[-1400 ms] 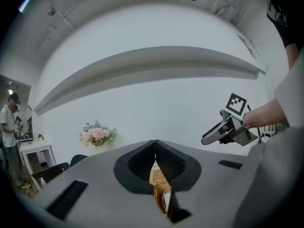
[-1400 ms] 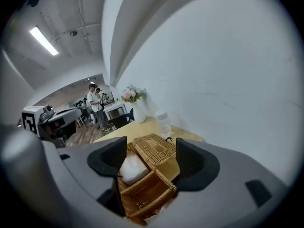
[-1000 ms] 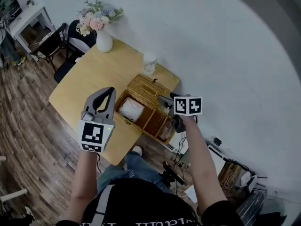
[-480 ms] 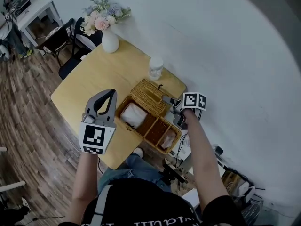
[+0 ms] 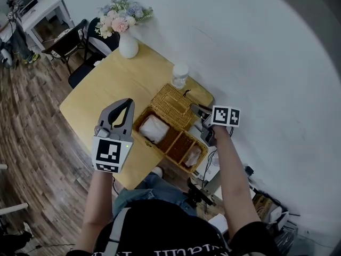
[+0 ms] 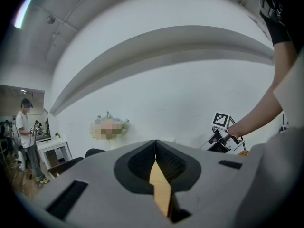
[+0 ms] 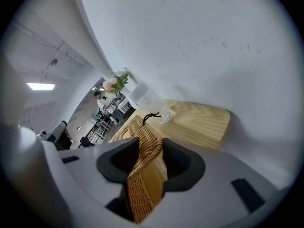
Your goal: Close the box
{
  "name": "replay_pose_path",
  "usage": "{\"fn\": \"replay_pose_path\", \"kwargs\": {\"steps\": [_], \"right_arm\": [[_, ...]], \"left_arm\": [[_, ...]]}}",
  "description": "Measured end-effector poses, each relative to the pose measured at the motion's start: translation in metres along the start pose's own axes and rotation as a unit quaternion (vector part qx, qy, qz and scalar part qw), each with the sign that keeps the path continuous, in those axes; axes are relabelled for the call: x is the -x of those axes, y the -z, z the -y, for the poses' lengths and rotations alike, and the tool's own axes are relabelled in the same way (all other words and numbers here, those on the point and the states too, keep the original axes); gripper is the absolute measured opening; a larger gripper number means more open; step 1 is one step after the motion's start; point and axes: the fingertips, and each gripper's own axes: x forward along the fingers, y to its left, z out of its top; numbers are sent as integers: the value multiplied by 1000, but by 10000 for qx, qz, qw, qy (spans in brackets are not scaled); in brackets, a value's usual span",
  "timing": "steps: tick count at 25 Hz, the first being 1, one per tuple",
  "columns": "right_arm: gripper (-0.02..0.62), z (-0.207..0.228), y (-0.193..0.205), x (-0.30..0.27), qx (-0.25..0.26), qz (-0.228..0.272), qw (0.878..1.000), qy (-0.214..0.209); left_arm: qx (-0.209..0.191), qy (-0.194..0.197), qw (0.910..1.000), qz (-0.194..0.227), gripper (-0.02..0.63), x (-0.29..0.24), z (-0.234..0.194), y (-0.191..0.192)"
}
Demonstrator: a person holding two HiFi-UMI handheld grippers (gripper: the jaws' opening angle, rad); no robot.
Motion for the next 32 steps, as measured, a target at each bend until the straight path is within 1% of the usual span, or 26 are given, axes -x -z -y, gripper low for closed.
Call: {"fn": "replay_pose_path", "kwargs": {"steps": [3, 5, 9, 13, 15, 19, 24, 27, 32], "right_arm": [[153, -15, -10, 11, 657, 132, 9975, 204], [153, -27, -15, 19, 1212, 160, 9916, 413], [146, -52, -19, 33, 2179, 189, 9723, 818], [136, -76, -18, 42, 2800, 292, 9521, 1194], [131, -84, -15, 46, 2979, 318, 9444, 1353], [120, -101, -11, 55, 3185, 397, 9330, 1625], [116, -119, -4, 58, 3467, 487, 9131, 2091], [113, -126, 1, 61, 3488, 491, 9066, 2324], [103, -141, 12, 64, 3501, 490, 9000, 2551]], "left_arm": [[21, 35, 10000, 69, 12, 4, 2, -3], [30, 88, 9999, 119, 12, 7, 5, -5], [50, 225, 9995, 208, 12, 16, 10, -8], [51, 371, 9988, 307, 14, 26, 11, -12], [42, 452, 9984, 350, 12, 32, 11, -14], [29, 592, 9973, 438, 12, 42, 5, -19], [85, 688, 9963, 513, 12, 54, -4, -23], [79, 795, 9953, 542, 12, 61, -5, -26], [115, 953, 9934, 628, 12, 70, -9, -31]]}}
